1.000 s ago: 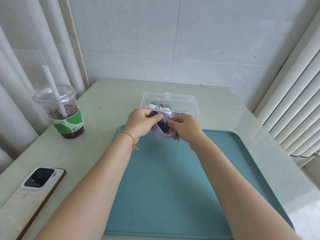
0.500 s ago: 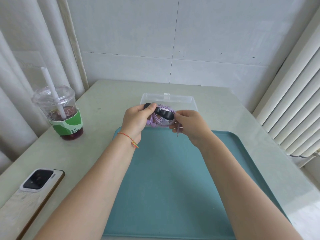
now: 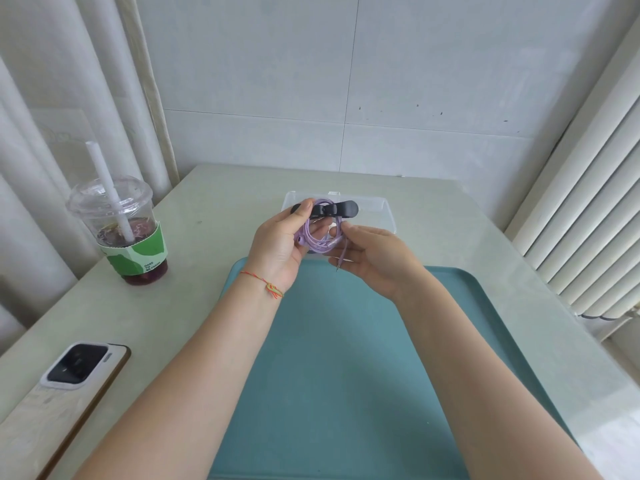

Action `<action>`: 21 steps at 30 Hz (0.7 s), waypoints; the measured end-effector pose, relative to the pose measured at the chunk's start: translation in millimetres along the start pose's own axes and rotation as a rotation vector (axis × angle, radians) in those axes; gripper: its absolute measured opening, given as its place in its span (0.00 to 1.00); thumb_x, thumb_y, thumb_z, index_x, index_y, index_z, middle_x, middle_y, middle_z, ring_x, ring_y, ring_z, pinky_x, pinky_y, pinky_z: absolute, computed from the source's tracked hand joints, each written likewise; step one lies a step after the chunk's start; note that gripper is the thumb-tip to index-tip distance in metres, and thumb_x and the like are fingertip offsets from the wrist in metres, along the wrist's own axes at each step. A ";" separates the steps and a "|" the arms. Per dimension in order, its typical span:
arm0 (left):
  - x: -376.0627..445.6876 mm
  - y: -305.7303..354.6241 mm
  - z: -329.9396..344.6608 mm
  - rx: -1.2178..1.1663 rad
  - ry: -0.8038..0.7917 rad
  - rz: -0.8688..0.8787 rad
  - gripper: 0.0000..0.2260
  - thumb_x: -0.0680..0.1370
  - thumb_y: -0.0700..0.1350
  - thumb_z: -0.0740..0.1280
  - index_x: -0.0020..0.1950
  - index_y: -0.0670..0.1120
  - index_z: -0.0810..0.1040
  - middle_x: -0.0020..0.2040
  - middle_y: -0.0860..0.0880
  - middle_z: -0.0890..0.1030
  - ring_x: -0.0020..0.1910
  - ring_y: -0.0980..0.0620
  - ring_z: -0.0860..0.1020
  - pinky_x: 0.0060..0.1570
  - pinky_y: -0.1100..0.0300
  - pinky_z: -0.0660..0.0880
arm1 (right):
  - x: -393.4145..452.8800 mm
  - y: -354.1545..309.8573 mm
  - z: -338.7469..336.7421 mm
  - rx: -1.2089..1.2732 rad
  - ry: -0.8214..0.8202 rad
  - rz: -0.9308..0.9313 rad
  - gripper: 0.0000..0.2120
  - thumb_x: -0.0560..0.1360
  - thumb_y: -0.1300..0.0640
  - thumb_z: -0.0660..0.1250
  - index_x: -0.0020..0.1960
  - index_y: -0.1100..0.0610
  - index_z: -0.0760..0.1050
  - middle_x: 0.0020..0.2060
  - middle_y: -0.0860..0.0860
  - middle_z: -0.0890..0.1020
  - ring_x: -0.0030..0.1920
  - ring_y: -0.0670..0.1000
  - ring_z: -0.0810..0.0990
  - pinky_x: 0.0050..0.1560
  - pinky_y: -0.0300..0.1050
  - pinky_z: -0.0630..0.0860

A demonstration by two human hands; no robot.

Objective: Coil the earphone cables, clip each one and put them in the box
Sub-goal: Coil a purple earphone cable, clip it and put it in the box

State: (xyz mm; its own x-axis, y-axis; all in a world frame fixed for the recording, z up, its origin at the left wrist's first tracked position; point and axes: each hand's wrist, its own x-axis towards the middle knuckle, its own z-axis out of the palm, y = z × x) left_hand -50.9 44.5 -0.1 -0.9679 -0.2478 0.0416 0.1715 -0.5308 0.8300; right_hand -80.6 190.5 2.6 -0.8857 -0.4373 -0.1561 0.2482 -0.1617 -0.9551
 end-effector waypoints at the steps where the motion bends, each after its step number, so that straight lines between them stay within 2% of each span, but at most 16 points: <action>1: -0.1 0.2 -0.5 0.006 -0.005 -0.001 0.09 0.81 0.40 0.63 0.54 0.38 0.80 0.49 0.44 0.84 0.44 0.50 0.83 0.47 0.62 0.80 | -0.3 -0.2 -0.5 -0.049 0.002 -0.008 0.11 0.81 0.58 0.61 0.54 0.64 0.79 0.46 0.57 0.84 0.45 0.54 0.83 0.57 0.50 0.76; 5: -1.5 0.5 -2.6 0.064 0.009 -0.015 0.08 0.80 0.42 0.64 0.51 0.41 0.82 0.45 0.46 0.85 0.40 0.50 0.83 0.47 0.59 0.80 | -2.8 -8.2 -6.1 -0.190 0.031 -0.089 0.09 0.78 0.64 0.61 0.51 0.60 0.81 0.45 0.55 0.84 0.46 0.51 0.81 0.58 0.47 0.72; 8: -1.5 2.0 -3.5 0.105 0.031 -0.028 0.07 0.79 0.42 0.65 0.51 0.40 0.82 0.41 0.47 0.84 0.36 0.51 0.82 0.38 0.60 0.80 | -3.7 -14.0 -7.6 -0.230 0.041 -0.141 0.08 0.77 0.61 0.64 0.53 0.59 0.80 0.46 0.55 0.84 0.48 0.52 0.82 0.59 0.47 0.74; 10: -1.5 2.4 -3.8 0.152 0.028 -0.042 0.08 0.79 0.42 0.66 0.51 0.40 0.82 0.39 0.47 0.84 0.34 0.51 0.82 0.35 0.61 0.79 | -2.3 -13.4 -7.9 -0.316 0.087 -0.171 0.08 0.77 0.58 0.67 0.54 0.59 0.80 0.47 0.56 0.85 0.49 0.54 0.83 0.59 0.49 0.75; 15: -2.1 3.9 -5.7 0.205 -0.006 -0.060 0.06 0.79 0.40 0.66 0.49 0.41 0.82 0.37 0.49 0.83 0.30 0.55 0.79 0.34 0.65 0.77 | -5.3 -16.1 -10.9 -0.576 0.079 -0.202 0.07 0.77 0.55 0.68 0.52 0.57 0.80 0.44 0.52 0.85 0.43 0.48 0.82 0.50 0.45 0.75; 18: -2.0 3.8 -5.8 0.244 -0.067 -0.065 0.06 0.79 0.40 0.66 0.49 0.41 0.82 0.41 0.47 0.82 0.30 0.56 0.75 0.34 0.67 0.75 | -9.4 -20.7 -12.7 -0.681 -0.006 -0.196 0.09 0.77 0.52 0.68 0.53 0.54 0.81 0.47 0.51 0.85 0.45 0.46 0.81 0.49 0.43 0.75; 21: -3.3 1.4 -2.5 0.268 -0.118 -0.056 0.07 0.80 0.38 0.64 0.51 0.39 0.81 0.44 0.45 0.80 0.29 0.58 0.74 0.33 0.68 0.73 | -11.1 -19.6 -9.9 -0.768 -0.022 -0.199 0.09 0.77 0.48 0.67 0.50 0.53 0.80 0.43 0.49 0.83 0.41 0.47 0.77 0.46 0.42 0.73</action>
State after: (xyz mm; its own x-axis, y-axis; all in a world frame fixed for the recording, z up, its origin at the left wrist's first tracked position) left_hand -47.0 42.5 -0.5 -0.9918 -0.1203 0.0433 0.0783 -0.3040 0.9494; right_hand -79.5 207.3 20.6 -0.8751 -0.4828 0.0336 -0.2616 0.4134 -0.8722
